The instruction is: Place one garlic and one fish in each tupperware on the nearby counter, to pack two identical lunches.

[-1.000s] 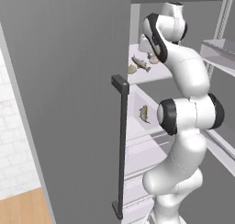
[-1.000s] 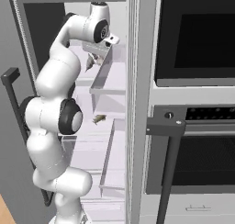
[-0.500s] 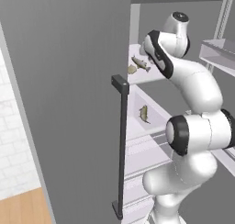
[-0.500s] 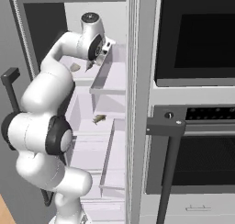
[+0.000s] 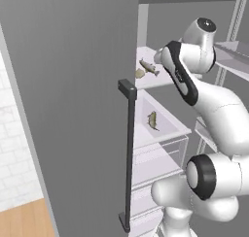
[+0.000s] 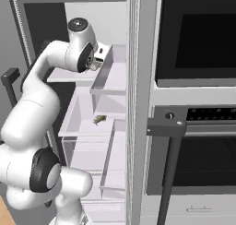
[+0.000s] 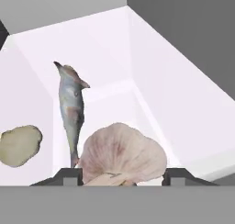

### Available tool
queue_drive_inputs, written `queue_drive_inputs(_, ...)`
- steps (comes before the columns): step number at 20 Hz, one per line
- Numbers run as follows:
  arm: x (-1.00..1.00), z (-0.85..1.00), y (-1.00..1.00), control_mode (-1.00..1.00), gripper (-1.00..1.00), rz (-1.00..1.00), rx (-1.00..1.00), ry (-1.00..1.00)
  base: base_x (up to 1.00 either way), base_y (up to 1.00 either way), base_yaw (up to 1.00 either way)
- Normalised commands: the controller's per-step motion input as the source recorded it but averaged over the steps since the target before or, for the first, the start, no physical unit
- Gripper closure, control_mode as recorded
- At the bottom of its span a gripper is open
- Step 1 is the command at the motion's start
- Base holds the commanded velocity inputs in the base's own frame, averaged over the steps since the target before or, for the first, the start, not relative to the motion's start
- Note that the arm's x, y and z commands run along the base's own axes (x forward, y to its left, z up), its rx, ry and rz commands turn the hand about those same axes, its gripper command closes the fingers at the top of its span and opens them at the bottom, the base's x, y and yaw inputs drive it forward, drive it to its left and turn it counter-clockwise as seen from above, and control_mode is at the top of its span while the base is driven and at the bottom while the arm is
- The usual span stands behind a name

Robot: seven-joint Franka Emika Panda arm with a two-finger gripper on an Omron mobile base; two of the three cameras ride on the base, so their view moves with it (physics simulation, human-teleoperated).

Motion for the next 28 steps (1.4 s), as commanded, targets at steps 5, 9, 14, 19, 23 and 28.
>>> queue_drive_inputs(5,-1.00,0.07,0.38,-1.00,1.00,0.00,-0.09,0.24,0.00,0.00,0.00)
queue_drive_inputs(9,-1.00,0.02,0.11,-1.00,1.00,0.00,-0.03,0.42,0.00,0.00,0.00)
queue_drive_inputs(14,-0.91,-0.10,0.00,-1.00,1.00,0.00,0.02,0.42,0.00,0.00,0.00)
queue_drive_inputs(19,-0.69,-0.06,0.00,-1.00,1.00,0.00,0.03,0.25,0.00,0.00,0.00)
queue_drive_inputs(23,-0.87,0.00,0.15,-1.00,1.00,0.00,0.00,0.00,0.00,0.00,0.00)
queue_drive_inputs(28,-0.49,-0.12,0.03,-1.00,1.00,0.00,0.00,-0.12,0.00,0.00,0.00)
